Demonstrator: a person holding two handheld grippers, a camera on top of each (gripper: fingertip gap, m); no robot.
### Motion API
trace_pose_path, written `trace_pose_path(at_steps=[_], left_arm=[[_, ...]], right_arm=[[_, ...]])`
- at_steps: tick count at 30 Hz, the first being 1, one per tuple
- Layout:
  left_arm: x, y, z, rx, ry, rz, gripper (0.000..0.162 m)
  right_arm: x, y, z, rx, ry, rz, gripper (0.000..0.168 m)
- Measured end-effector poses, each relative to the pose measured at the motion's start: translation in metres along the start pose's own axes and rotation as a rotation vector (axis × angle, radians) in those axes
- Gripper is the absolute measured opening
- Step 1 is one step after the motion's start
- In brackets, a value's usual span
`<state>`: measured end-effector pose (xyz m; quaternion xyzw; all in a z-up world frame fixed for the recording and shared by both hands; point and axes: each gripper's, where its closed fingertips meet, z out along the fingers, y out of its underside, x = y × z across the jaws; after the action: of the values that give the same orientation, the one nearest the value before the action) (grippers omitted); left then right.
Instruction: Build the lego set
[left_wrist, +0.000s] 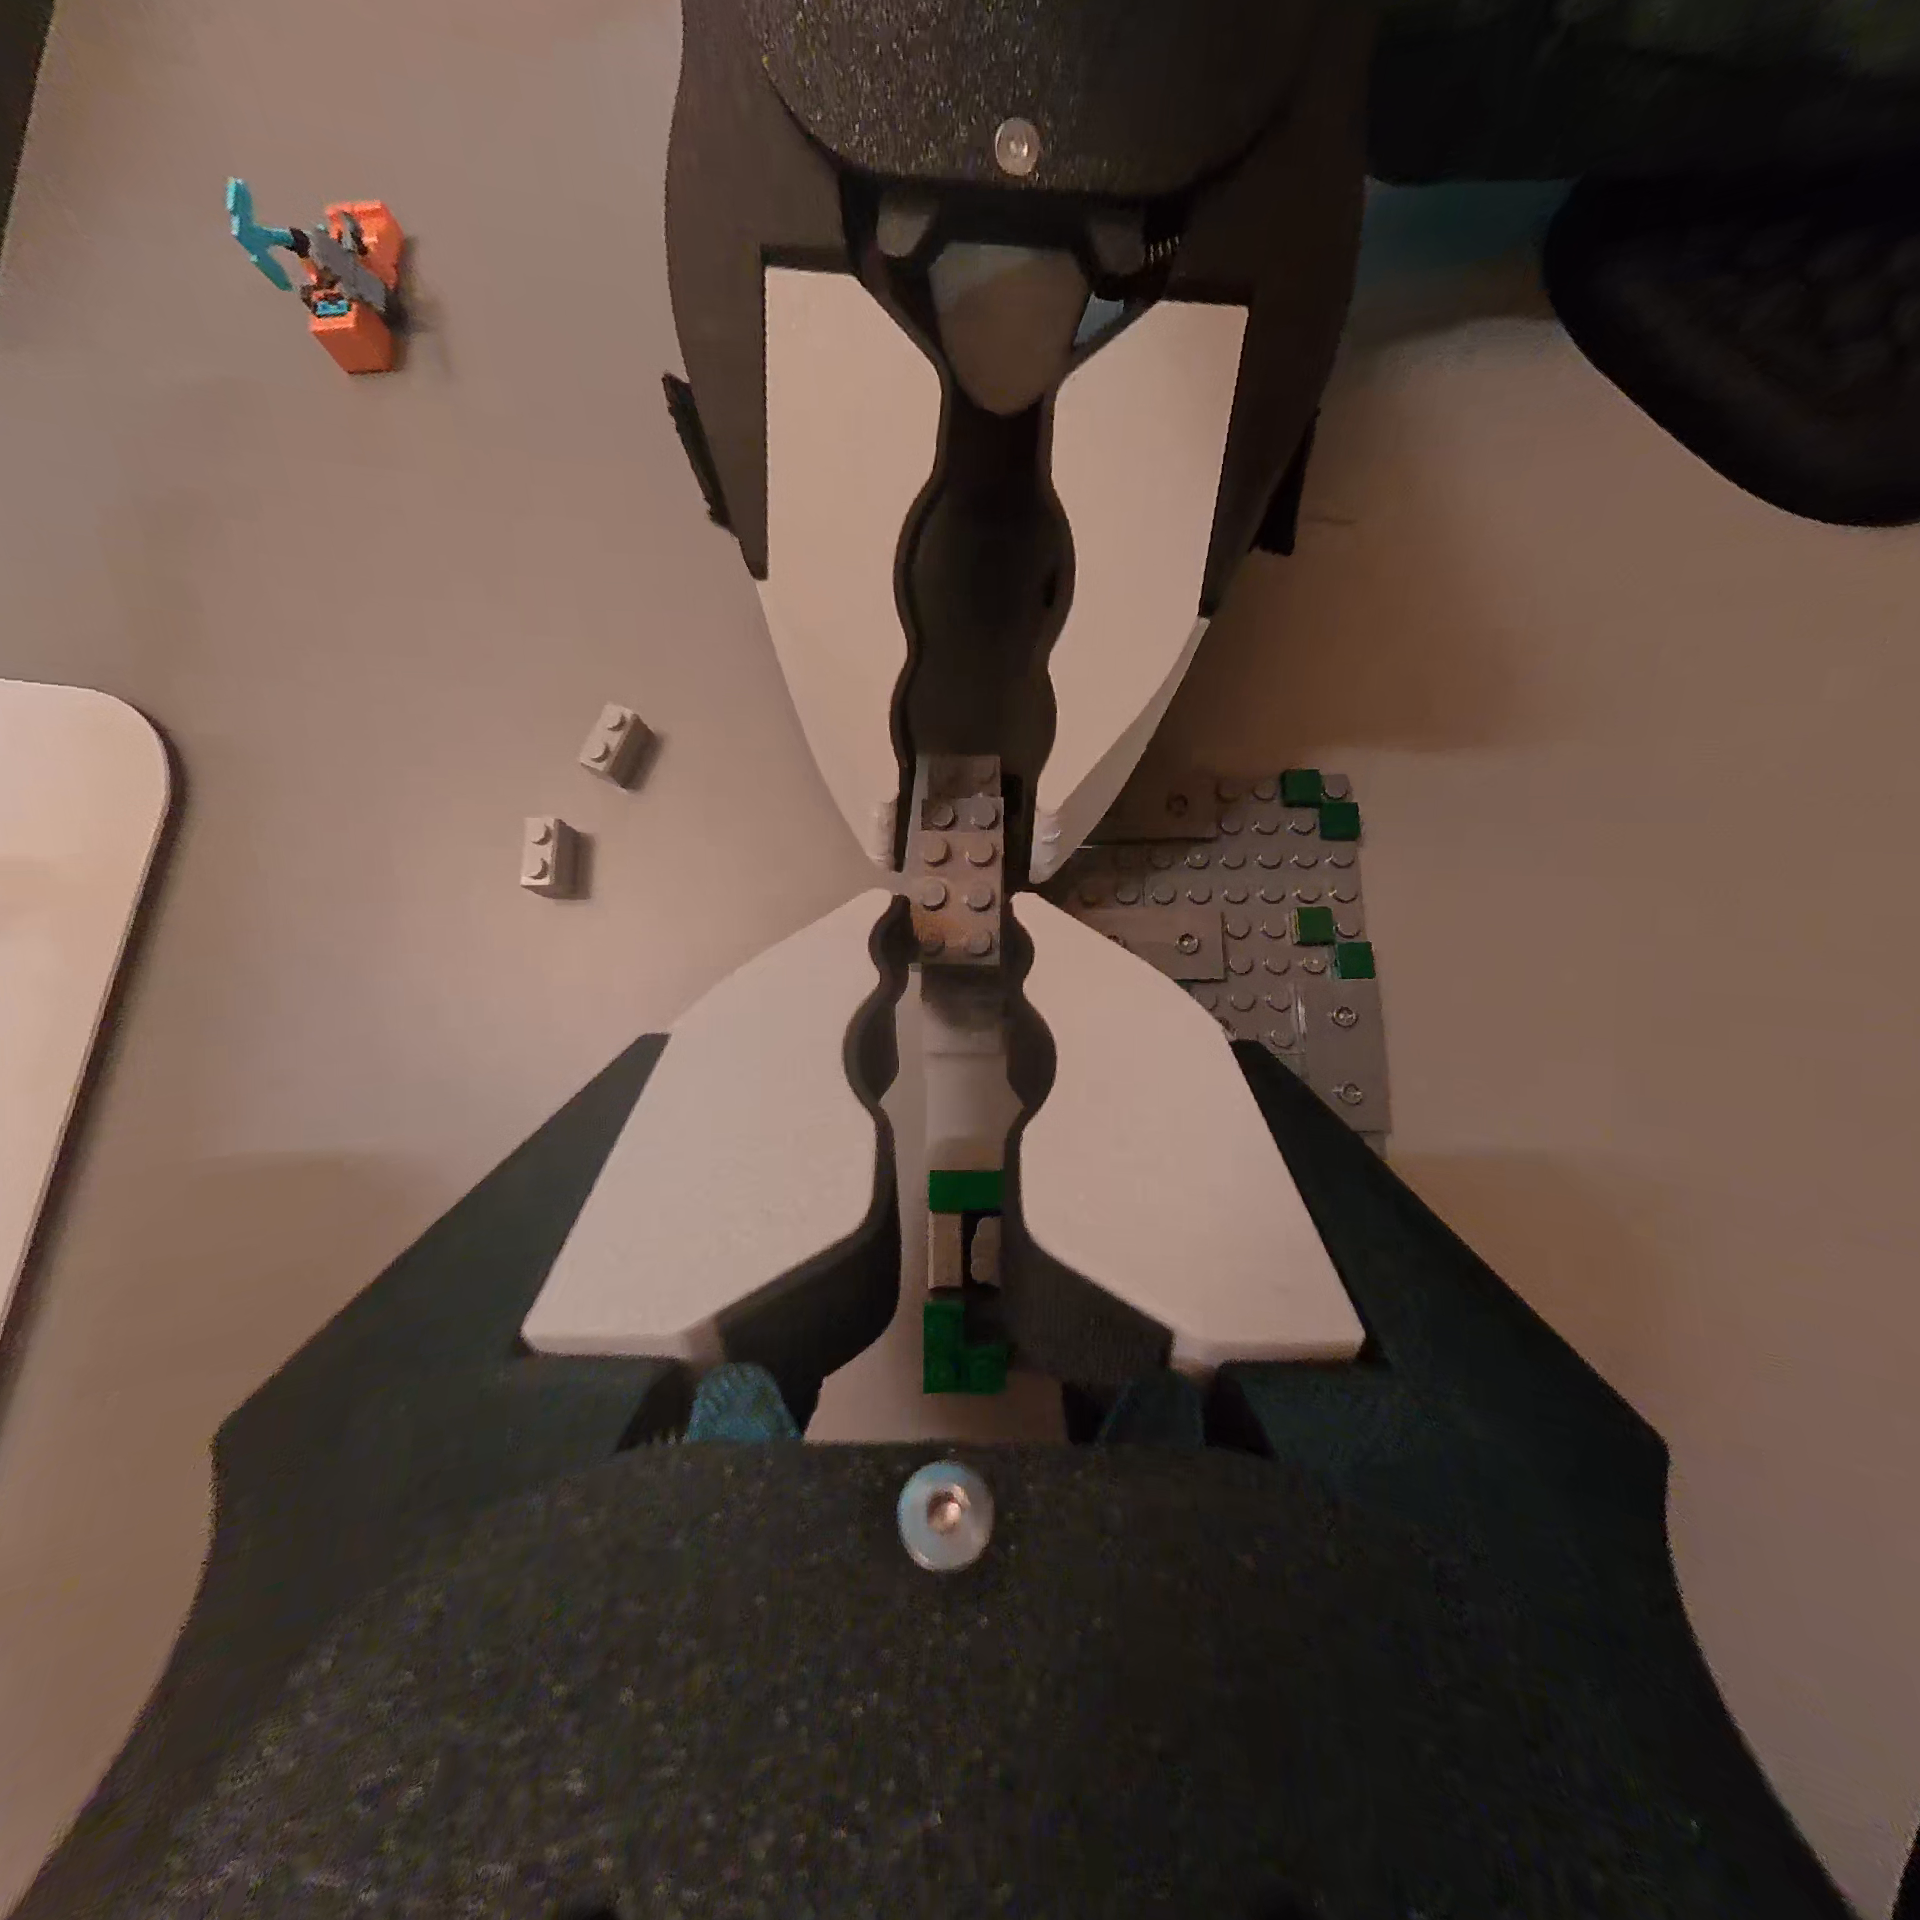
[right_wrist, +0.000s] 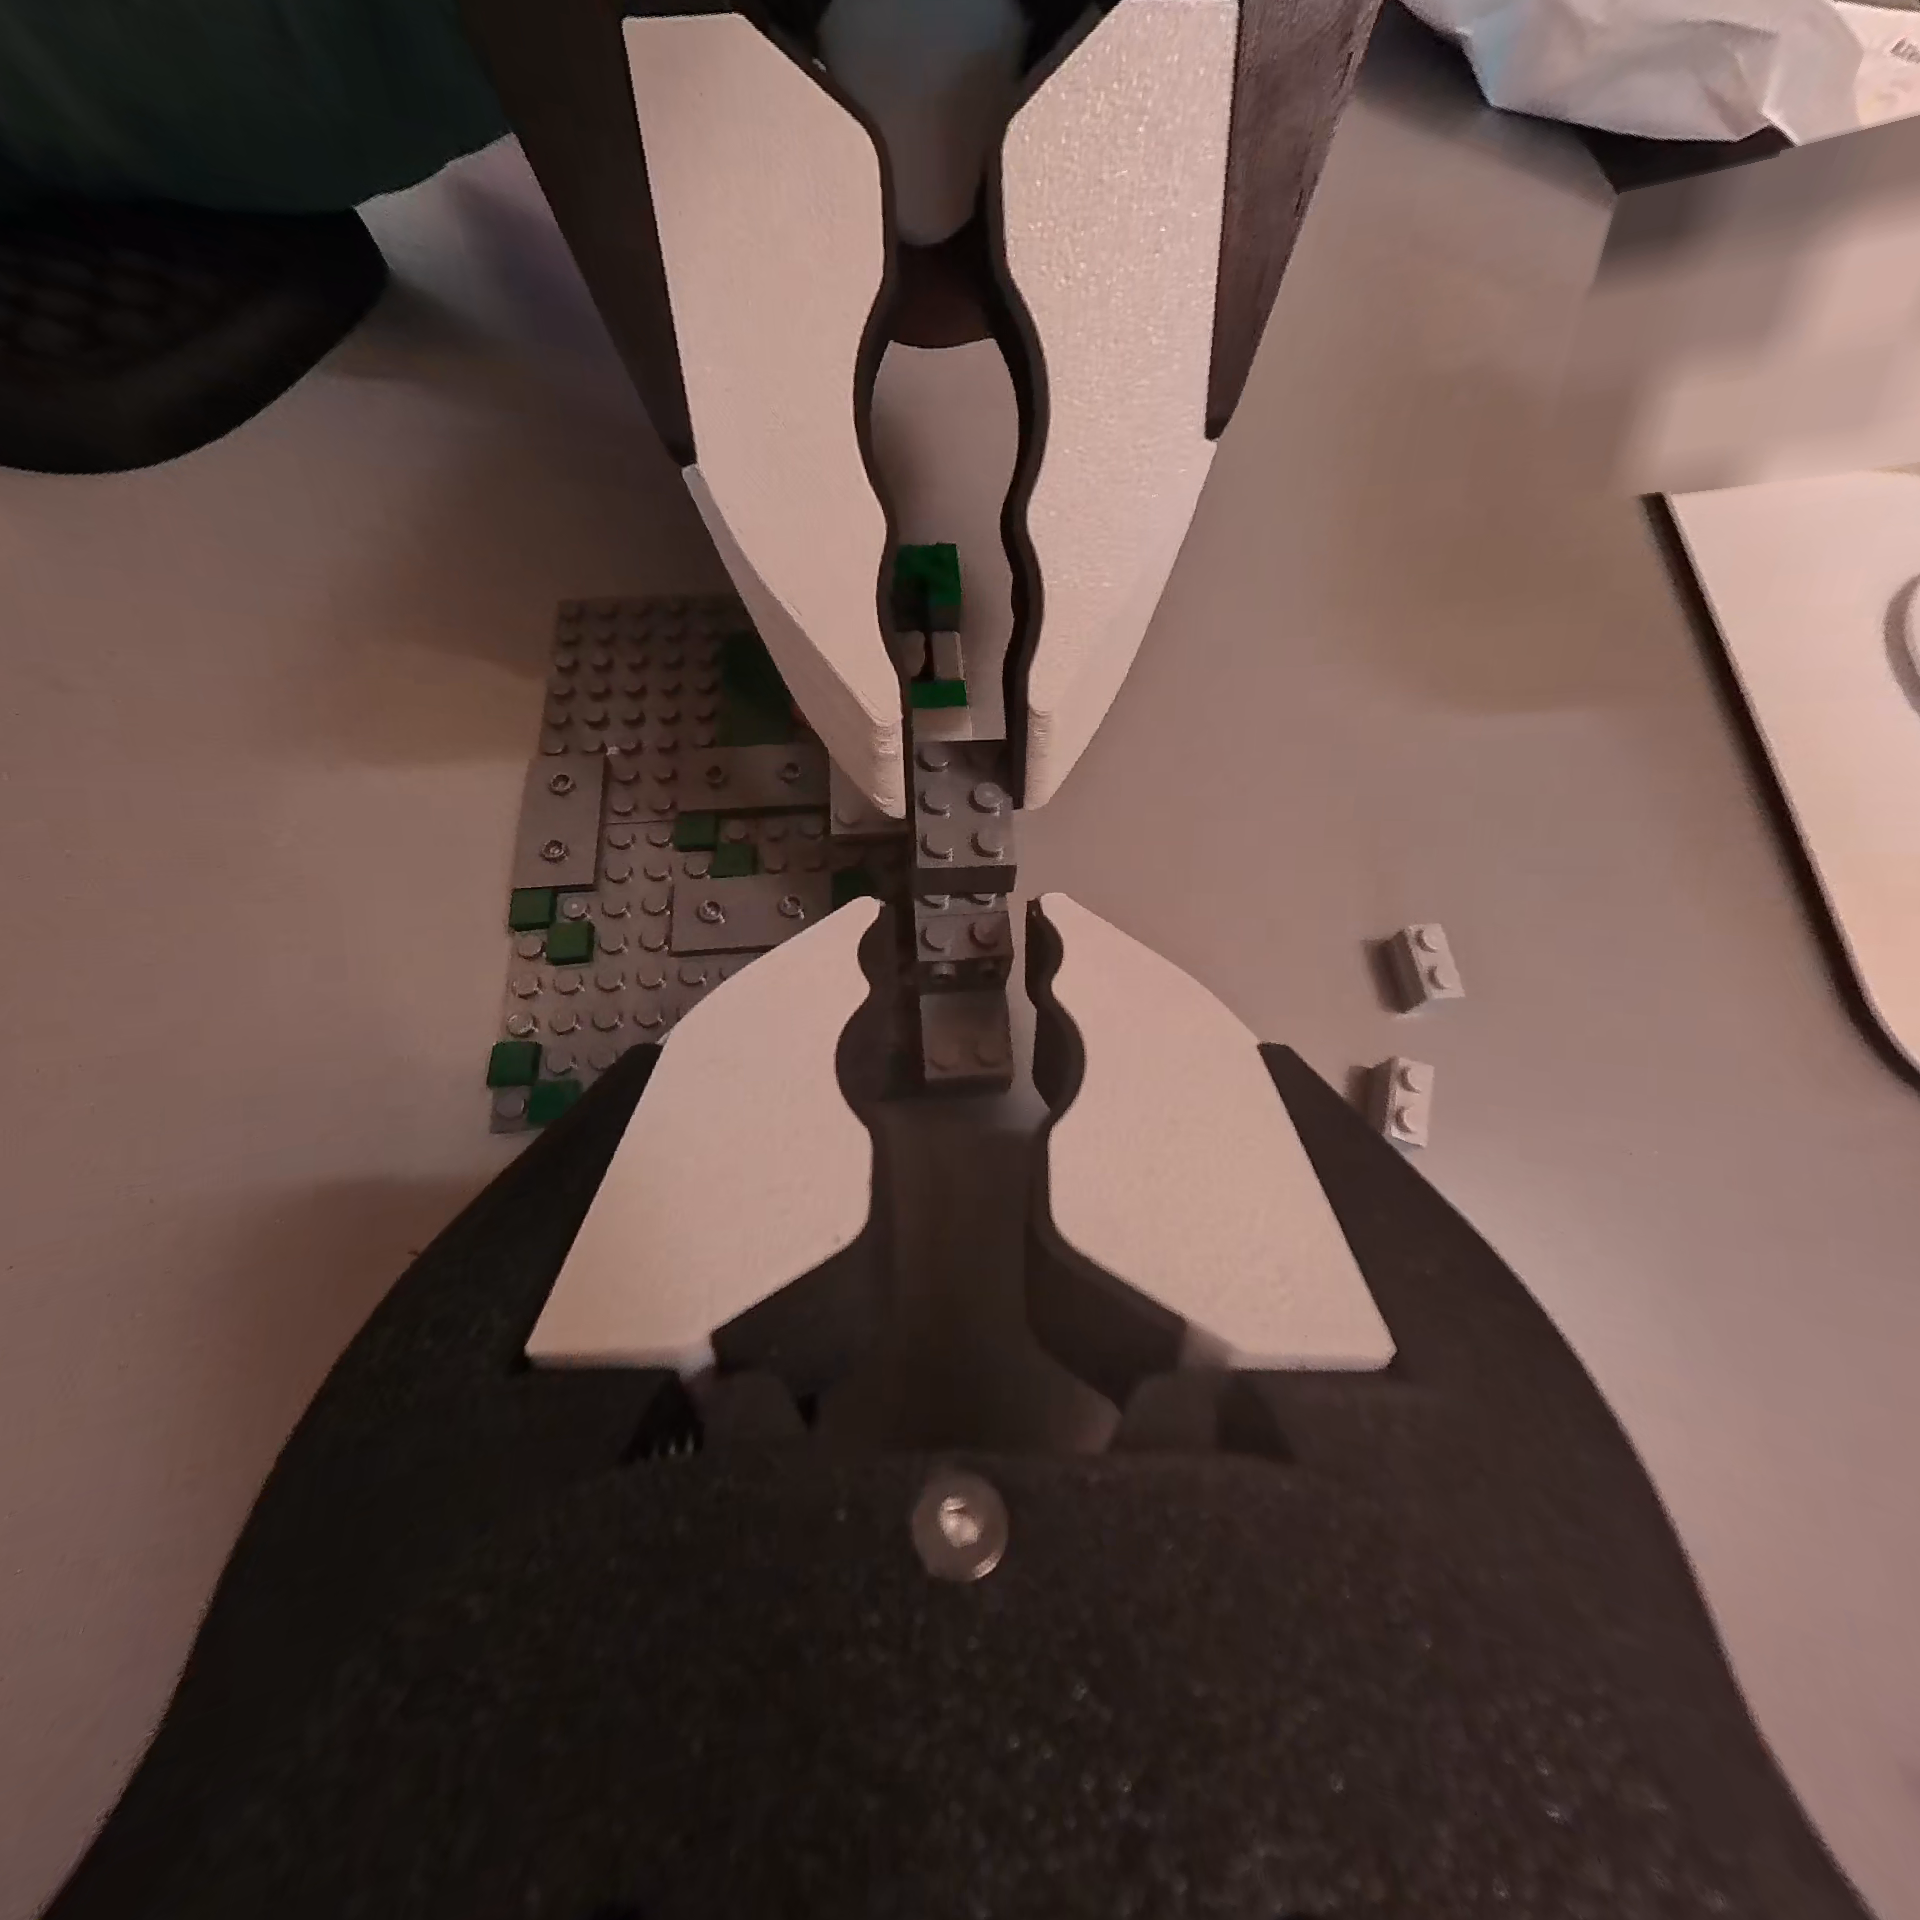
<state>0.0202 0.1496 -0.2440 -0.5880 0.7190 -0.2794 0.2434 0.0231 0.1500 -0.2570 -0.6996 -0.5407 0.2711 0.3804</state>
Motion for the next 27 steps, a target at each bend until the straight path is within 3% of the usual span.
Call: trace_pose_path(at_steps=[14, 27], left_arm=[[0.001, 0.006, -0.011, -0.027, -0.016, 0.003, 0.024], [0.005, 0.039, -0.059, 0.087, -0.374, -0.187, 0.022]], right_arm=[[0.001, -0.007, -0.005, 0.04, 0.01, 0.005, 0.024], [0.0, -0.025, 0.001, 0.07, 0.033, -0.016, 0.02]])
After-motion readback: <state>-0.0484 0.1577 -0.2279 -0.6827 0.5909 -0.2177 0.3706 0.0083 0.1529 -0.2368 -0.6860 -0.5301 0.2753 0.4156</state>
